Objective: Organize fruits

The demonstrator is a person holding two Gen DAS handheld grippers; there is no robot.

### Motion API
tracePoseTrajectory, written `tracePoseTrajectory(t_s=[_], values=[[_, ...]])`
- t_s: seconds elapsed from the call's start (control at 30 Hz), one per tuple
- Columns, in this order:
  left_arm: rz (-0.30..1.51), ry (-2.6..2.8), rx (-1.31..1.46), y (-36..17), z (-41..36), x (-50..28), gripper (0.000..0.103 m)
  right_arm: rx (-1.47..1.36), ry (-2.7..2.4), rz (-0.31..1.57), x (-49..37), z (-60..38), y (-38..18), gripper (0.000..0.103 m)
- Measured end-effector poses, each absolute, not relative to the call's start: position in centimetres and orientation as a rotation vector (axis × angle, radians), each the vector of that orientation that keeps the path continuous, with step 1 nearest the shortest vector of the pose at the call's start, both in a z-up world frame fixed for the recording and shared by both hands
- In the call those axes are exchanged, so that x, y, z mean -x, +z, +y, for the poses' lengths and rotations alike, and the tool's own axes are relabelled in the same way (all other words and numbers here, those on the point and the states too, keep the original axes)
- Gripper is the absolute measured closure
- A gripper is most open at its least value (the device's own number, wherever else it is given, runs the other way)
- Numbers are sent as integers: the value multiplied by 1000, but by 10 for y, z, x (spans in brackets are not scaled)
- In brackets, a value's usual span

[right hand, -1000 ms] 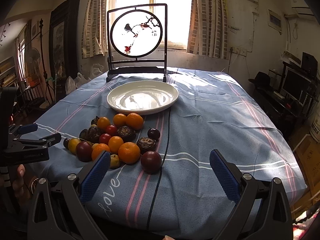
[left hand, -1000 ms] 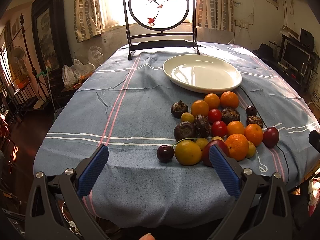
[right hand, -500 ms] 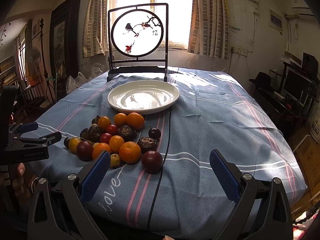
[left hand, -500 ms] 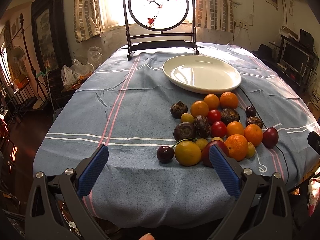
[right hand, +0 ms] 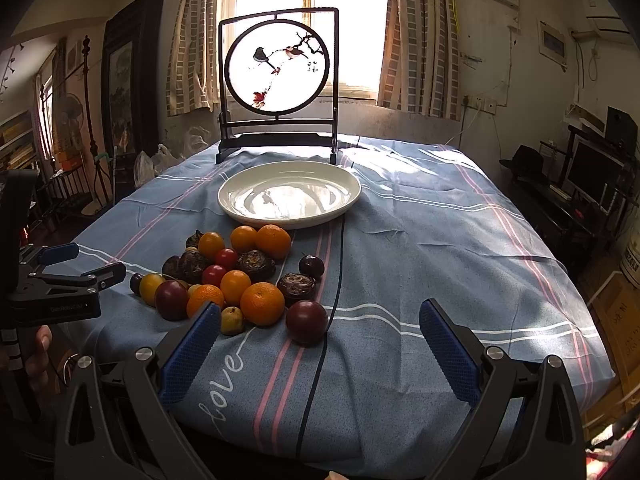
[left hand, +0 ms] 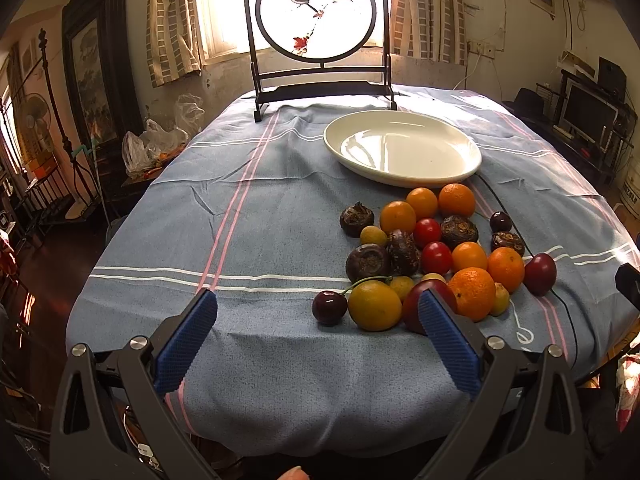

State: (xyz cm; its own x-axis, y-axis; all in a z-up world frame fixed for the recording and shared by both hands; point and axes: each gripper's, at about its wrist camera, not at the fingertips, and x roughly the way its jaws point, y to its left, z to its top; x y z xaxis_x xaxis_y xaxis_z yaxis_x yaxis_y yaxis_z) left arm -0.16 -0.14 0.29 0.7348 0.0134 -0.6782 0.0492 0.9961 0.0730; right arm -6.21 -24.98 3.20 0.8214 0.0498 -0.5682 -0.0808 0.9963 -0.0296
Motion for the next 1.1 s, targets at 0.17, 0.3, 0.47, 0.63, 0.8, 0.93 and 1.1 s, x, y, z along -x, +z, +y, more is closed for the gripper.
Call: tracePoseTrajectory(t_s=[0.17, 0.3, 0.47, 0.63, 0.8, 0.93, 1.1], values=[[745, -20, -90, 3, -2, 1, 4, 54, 72, 605, 63, -249, 31, 4], [745, -20, -90, 3, -1, 2, 4, 55, 77, 608, 63, -247, 30, 4], [746, -20, -90, 3, -2, 1, 4, 58, 80, 606, 63, -247, 29, 4], [747, -22, -88, 1, -2, 2, 4, 59, 83, 608, 63, -246, 29, 4], [747, -22, -88, 1, -2, 2, 4, 65, 87, 610, 63, -244, 29, 4], [756, -29, -82, -2, -1, 2, 4, 63, 89, 614, 63, -245, 27, 4], [763, -29, -79, -7, 4, 2, 4, 60, 92, 626, 58, -247, 22, 4]])
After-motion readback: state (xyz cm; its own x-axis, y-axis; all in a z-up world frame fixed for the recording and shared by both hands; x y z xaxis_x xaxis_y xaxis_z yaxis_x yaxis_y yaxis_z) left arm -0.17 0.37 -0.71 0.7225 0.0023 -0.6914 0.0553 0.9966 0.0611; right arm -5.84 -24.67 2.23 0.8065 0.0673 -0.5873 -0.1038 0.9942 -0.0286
